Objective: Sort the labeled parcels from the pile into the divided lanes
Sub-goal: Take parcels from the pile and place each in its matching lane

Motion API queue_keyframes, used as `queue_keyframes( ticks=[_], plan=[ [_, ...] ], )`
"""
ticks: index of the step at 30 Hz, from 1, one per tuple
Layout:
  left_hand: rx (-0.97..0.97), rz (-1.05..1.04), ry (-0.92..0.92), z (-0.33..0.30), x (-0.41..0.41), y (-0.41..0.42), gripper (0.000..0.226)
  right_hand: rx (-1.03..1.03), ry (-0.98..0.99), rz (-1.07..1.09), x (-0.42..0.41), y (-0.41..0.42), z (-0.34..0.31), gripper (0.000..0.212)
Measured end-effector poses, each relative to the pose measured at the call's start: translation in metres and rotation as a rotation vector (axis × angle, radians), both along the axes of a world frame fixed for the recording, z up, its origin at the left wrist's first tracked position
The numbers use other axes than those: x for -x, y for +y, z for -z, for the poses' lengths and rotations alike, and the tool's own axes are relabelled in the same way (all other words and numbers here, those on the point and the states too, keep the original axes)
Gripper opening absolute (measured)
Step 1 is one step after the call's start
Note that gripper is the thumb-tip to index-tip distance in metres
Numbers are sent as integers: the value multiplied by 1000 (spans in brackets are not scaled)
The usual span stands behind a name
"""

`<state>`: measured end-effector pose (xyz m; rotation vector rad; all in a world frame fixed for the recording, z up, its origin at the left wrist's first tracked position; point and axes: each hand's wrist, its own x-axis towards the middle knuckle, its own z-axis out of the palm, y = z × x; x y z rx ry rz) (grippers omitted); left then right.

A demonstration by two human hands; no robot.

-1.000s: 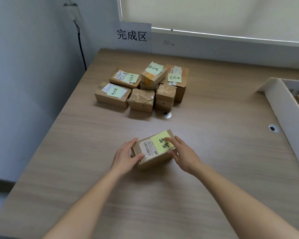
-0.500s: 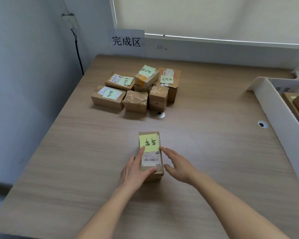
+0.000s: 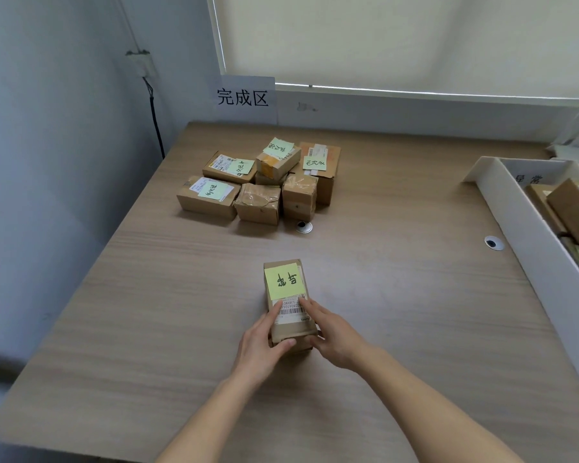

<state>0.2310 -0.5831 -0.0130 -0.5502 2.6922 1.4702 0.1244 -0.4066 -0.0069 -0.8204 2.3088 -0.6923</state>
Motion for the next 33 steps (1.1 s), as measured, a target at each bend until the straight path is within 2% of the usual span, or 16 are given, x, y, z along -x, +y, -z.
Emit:
queue_keyframes(
  ticks=[7, 16, 24, 28, 33],
  plan=[
    [19, 45, 69, -59, -3, 14, 83, 36, 83, 52, -14, 17, -62, 81],
    [67, 216, 319, -206, -11, 76, 77, 56, 274, 216, -60, 95, -230, 76],
    [-13, 408, 511, -326, -29, 193, 75, 22, 441, 410, -128, 215, -365, 77],
    [-51, 497, 554, -356, -41, 257, 75, -25, 503, 491, -161, 281, -403, 80],
    [-61, 590, 587, -376, -42, 340, 75, -42, 492, 624, -191, 363, -427, 81]
  ],
)
